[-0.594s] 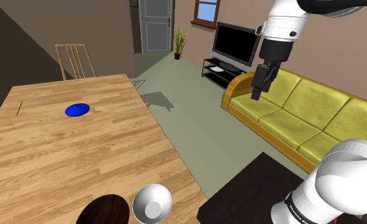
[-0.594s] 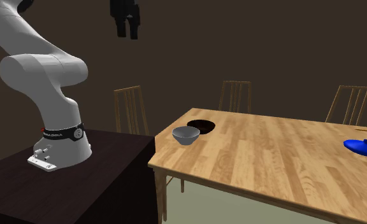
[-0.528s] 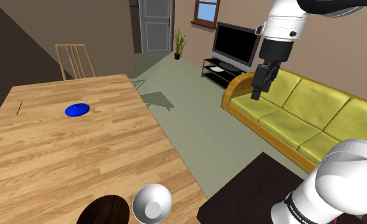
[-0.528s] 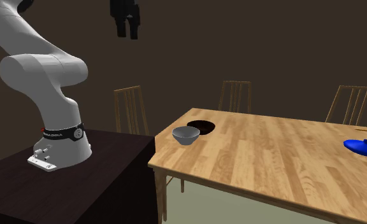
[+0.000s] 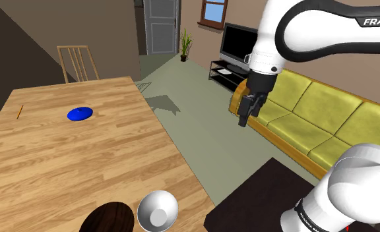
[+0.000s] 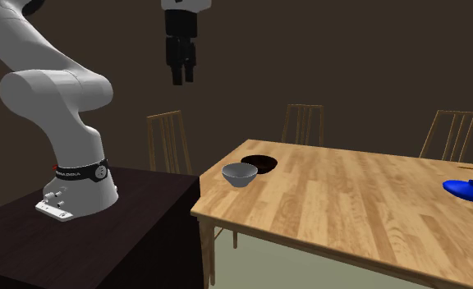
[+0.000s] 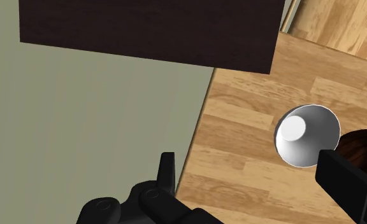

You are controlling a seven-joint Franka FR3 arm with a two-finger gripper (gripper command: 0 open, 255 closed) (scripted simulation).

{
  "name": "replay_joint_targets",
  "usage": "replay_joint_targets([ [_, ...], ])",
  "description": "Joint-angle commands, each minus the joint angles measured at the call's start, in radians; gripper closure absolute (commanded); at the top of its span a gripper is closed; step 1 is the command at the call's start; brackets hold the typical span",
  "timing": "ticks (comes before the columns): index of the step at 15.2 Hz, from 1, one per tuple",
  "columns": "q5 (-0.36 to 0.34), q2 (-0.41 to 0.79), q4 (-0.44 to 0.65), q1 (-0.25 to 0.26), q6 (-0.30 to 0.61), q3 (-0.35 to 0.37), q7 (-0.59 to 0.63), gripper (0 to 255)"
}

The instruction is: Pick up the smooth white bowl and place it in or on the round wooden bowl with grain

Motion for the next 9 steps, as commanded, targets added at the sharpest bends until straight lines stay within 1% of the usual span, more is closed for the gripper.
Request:
replay_joint_targets([
  [1,0.028,0.023,-0.035,0.013,0.069,0.035,0.029,0],
  [5,0.075,0.093,-0.097,0.034,0.217,0.100,0.075,0],
  [9,0.116,0.197,-0.135,0.051,0.375,0.168,0.121,0],
])
